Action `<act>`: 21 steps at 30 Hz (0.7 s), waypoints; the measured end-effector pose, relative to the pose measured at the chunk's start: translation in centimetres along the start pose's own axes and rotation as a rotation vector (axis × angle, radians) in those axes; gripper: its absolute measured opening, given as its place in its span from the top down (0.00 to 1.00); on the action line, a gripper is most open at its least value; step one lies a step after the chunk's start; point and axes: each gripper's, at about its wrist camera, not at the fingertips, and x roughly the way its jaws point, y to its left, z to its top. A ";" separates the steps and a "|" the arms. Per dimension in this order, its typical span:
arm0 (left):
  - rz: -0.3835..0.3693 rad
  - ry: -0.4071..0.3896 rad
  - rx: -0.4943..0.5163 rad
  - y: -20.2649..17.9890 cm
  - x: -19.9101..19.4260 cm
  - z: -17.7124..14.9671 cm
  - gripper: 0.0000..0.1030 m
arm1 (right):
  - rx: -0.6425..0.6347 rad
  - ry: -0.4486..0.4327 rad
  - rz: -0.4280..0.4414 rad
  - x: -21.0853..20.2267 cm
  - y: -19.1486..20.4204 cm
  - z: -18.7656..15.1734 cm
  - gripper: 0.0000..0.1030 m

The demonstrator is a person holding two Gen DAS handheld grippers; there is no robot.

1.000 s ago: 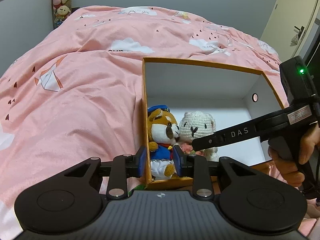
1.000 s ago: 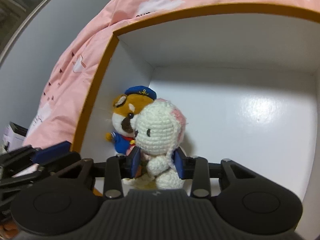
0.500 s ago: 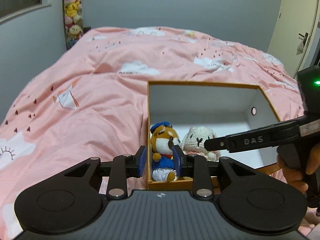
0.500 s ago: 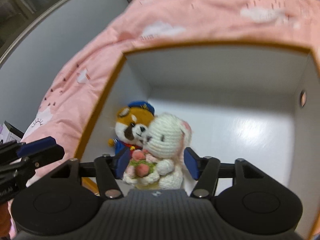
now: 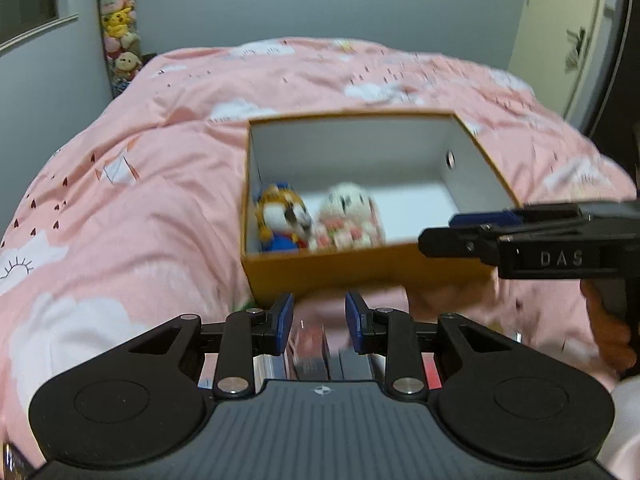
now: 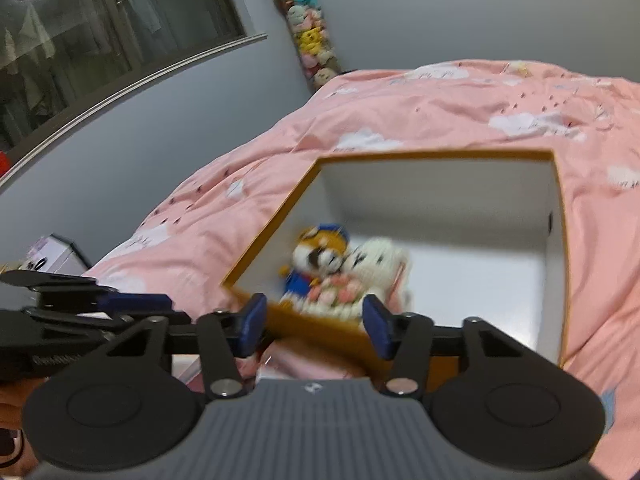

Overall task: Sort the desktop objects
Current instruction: 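Grasp the dark grey case with the left gripper while the right grasps the gold box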

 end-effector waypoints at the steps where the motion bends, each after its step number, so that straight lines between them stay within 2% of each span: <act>1: 0.007 0.011 0.007 -0.2 0.0 -0.3 0.68 | 0.001 0.014 0.002 0.1 0.2 -0.3 0.49; 4: 0.017 0.047 0.015 -0.7 0.0 -0.9 0.68 | -0.002 0.074 -0.012 0.5 0.8 -1.6 0.50; 7: -0.016 0.056 0.033 -1.3 -0.5 -1.4 0.68 | 0.030 0.121 -0.048 0.3 0.5 -2.9 0.50; 10: -0.063 0.082 0.060 -2.5 -0.1 -1.9 0.67 | 0.086 0.156 -0.132 -0.4 -1.1 -3.9 0.50; 15: -0.046 0.156 0.096 -3.9 1.7 -3.1 0.66 | 0.211 0.234 -0.250 -1.7 -4.9 -6.8 0.46; 16: -0.046 0.166 0.093 -3.8 1.8 -3.3 0.64 | 0.236 0.252 -0.257 -1.6 -5.5 -7.3 0.46; 19: -0.039 0.181 0.068 -3.2 2.2 -3.6 0.47 | 0.251 0.279 -0.257 -1.6 -5.9 -8.2 0.46; 21: -0.050 0.196 0.040 -2.5 2.4 -3.4 0.47 | 0.243 0.300 -0.258 -1.1 -5.7 -8.2 0.44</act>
